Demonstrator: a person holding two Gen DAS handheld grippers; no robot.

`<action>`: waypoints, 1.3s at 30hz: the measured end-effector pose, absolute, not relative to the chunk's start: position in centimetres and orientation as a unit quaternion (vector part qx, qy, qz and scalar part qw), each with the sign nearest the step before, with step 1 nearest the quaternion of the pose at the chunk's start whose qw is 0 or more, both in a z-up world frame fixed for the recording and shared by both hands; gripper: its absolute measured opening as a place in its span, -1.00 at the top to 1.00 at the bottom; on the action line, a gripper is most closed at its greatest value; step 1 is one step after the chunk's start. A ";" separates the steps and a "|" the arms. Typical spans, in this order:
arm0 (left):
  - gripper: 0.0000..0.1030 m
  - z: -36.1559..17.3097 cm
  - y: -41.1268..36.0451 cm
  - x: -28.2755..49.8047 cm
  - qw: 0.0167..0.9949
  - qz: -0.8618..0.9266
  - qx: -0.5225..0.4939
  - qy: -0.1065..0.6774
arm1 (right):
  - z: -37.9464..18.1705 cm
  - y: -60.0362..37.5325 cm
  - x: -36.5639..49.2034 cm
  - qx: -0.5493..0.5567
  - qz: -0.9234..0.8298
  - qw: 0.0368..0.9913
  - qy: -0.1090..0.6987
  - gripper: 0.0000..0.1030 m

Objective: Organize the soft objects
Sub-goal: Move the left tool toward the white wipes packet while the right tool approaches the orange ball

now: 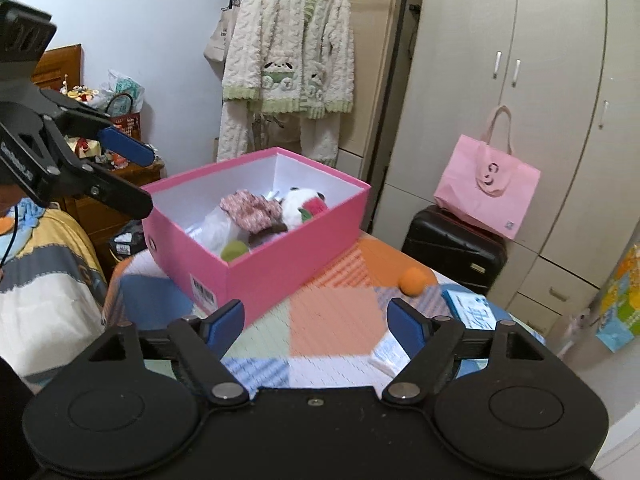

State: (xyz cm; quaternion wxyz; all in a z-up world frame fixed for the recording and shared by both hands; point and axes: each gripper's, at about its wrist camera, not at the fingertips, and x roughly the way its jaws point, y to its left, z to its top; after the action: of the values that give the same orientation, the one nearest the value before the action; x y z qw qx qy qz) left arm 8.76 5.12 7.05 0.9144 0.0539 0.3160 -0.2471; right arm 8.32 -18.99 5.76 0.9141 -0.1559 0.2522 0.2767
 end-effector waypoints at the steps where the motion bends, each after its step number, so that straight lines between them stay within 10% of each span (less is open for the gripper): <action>1: -0.88 6.9 4.3 8.8 0.910 -0.256 0.057 0.320 | 5.6 -19.5 8.2 -0.156 0.274 0.915 0.252 -0.62; 39: -0.85 -6.0 -11.8 18.8 0.924 -0.255 0.102 0.268 | -2.2 -30.5 21.2 -0.047 0.272 0.923 0.269 -0.66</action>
State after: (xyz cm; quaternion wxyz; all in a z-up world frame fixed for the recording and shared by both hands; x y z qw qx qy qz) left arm 18.76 -11.84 -5.99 0.9237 0.1021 0.2675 -0.2547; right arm 21.24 -30.47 -2.18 0.9229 -0.0465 0.2688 0.2716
